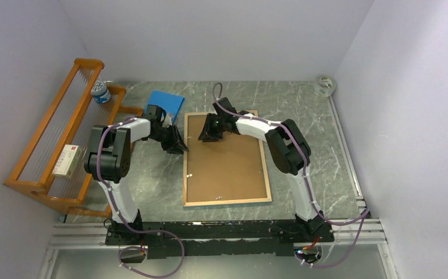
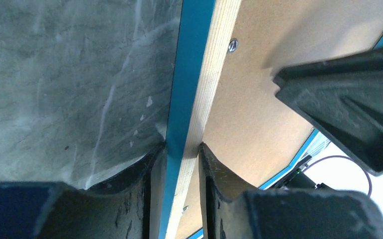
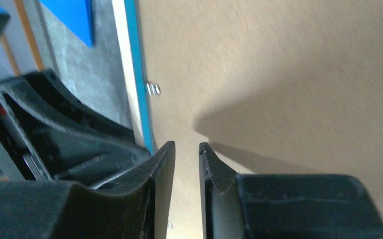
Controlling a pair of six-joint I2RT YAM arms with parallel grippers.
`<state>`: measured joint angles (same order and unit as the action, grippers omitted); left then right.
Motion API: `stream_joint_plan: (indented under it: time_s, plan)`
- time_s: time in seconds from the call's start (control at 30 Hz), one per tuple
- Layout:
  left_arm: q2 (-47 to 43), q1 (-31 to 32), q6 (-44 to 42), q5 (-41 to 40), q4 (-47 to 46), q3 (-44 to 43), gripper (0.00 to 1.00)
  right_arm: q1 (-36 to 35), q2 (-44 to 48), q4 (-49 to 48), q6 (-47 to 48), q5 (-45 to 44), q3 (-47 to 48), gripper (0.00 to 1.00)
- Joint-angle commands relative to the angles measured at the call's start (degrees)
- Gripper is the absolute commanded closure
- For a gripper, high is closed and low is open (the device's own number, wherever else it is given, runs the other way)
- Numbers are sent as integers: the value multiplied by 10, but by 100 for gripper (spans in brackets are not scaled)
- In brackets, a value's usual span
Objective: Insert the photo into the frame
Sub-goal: Install the photo frame at the center of the board.
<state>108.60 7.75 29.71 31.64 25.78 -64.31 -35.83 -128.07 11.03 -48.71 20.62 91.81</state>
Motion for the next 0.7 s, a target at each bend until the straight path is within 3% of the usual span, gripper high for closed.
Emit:
stream_joint_plan:
  time_s: [0.0, 0.17, 0.37, 0.67]
  plan:
    - [-10, 7, -5, -27, 31, 19, 68, -3, 104, 113, 97, -21, -26, 71]
    - [-6, 7, 4, -13, 37, 14, 69, -7, 157, 175, 171, 16, -101, 71]
    - [-9, 7, 2, -4, 50, 10, 68, -37, 223, 218, 234, 32, -183, 60]
    - [-9, 7, 2, 1, 50, 14, 66, -107, 225, 235, 271, 54, -213, 59]
